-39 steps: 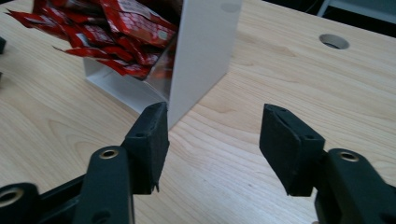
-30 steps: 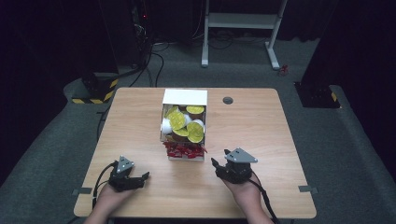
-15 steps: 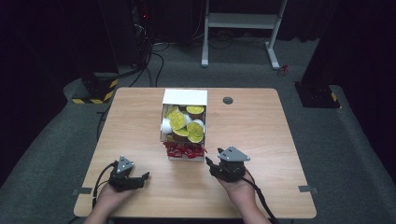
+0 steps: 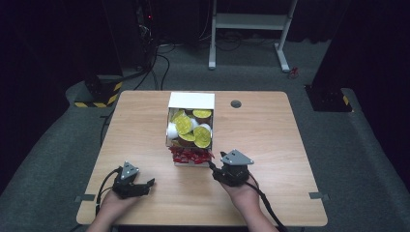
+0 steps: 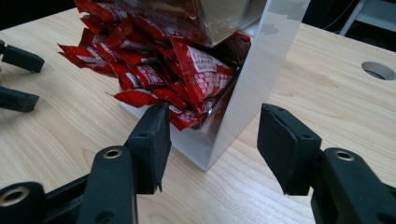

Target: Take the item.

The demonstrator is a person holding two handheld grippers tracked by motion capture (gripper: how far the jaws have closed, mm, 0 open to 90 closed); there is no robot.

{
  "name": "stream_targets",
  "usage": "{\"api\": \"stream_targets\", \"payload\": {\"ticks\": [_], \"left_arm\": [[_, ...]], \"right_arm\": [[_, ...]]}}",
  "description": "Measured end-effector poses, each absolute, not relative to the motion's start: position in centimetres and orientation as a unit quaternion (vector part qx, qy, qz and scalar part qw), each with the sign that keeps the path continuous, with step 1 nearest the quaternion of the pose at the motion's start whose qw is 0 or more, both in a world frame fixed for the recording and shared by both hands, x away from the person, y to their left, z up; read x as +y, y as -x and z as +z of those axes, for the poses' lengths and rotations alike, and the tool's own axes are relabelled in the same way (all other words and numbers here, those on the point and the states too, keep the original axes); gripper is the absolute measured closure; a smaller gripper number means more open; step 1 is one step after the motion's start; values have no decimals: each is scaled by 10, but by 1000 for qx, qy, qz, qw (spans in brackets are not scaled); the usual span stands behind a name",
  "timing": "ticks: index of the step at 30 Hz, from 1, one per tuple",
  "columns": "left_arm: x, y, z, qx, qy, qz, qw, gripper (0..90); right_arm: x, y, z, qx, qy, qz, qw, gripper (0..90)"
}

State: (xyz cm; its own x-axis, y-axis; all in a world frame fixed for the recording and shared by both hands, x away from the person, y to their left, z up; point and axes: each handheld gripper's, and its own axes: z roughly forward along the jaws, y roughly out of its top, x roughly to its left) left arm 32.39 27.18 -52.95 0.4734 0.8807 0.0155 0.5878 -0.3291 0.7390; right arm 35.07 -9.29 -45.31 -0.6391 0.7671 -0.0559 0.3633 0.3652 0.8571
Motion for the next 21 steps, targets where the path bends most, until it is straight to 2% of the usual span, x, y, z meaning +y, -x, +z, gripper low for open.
{"api": "stream_targets", "payload": {"ticks": [3, 16, 21], "left_arm": [[272, -324, -530, 466, -787, 214, 344, 184], [272, -324, -530, 465, -787, 213, 344, 184], [272, -324, -529, 465, -788, 213, 344, 184]], "right_arm": [[-90, -351, -451, 792, -354, 442, 228, 480], [-80, -357, -446, 792, -347, 446, 232, 516], [-78, -361, -447, 790, -351, 444, 235, 571]]}}
